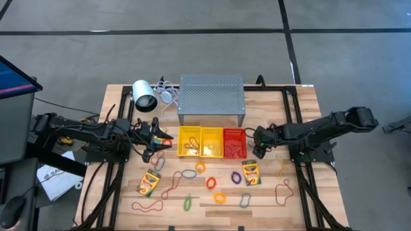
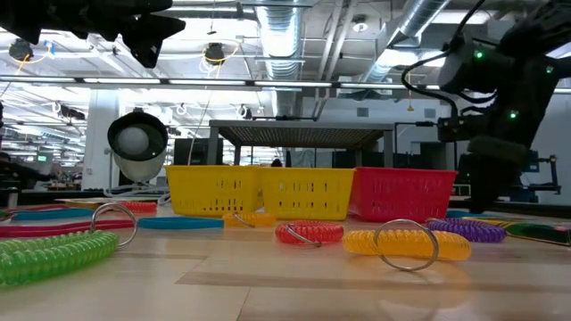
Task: Pick & Place Office Desk Supplies
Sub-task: Put the blue rubber band into the left yellow basket
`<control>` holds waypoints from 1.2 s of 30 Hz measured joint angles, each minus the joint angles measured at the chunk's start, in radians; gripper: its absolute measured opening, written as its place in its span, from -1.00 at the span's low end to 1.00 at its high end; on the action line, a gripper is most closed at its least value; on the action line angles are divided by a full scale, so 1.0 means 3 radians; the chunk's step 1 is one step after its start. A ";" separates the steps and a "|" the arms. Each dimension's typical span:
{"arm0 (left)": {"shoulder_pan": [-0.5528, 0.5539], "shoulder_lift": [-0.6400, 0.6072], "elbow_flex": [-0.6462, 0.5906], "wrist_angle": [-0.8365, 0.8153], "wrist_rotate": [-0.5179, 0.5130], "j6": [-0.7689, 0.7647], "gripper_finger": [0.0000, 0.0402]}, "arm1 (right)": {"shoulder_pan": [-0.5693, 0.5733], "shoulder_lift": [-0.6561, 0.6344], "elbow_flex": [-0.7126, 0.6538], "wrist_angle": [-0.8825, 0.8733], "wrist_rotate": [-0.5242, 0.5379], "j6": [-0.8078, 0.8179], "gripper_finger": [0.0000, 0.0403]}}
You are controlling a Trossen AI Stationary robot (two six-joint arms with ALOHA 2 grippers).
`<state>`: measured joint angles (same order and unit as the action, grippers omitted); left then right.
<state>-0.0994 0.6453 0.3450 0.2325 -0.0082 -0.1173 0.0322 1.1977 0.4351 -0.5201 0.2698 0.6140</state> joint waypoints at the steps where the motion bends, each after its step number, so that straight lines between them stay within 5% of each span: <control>1: -0.0001 0.0000 0.0000 0.0000 0.0000 0.0000 -0.19 | 0.0000 0.0000 0.0001 0.0004 0.0013 -0.0001 0.42; 36: 0.0000 0.0001 0.0001 -0.0001 0.0001 0.0000 -0.19 | 0.0000 0.0305 0.0139 -0.0077 0.0068 -0.0074 0.42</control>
<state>-0.0994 0.6456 0.3454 0.2321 -0.0078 -0.1173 0.0322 1.2892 0.4767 -0.5430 0.2903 0.5918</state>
